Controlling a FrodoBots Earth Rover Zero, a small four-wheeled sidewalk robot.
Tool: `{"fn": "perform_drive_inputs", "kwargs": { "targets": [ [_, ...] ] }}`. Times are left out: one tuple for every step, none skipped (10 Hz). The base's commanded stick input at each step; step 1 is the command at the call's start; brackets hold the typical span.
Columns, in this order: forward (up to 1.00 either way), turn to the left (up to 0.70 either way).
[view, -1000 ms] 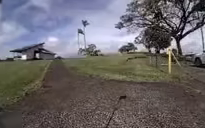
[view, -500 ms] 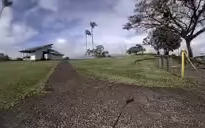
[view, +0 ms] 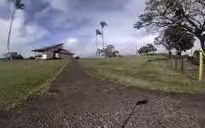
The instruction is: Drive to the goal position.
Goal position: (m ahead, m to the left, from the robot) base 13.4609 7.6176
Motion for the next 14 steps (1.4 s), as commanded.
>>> {"fn": "perform_drive_inputs", "kwargs": {
  "targets": [
    [0.5, 0.5],
    [0.5, 0.5],
    [0.5, 0.5],
    [0.5, 0.5],
    [0.5, 0.5],
    [0.5, 0.13],
    [0.5, 0.0],
    [0.5, 0.0],
    [0.5, 0.0],
    [0.5, 0.31],
    [0.5, 0.5],
    [0.5, 0.5],
    [0.5, 0.5],
    [0.5, 0.5]
  ]
}}
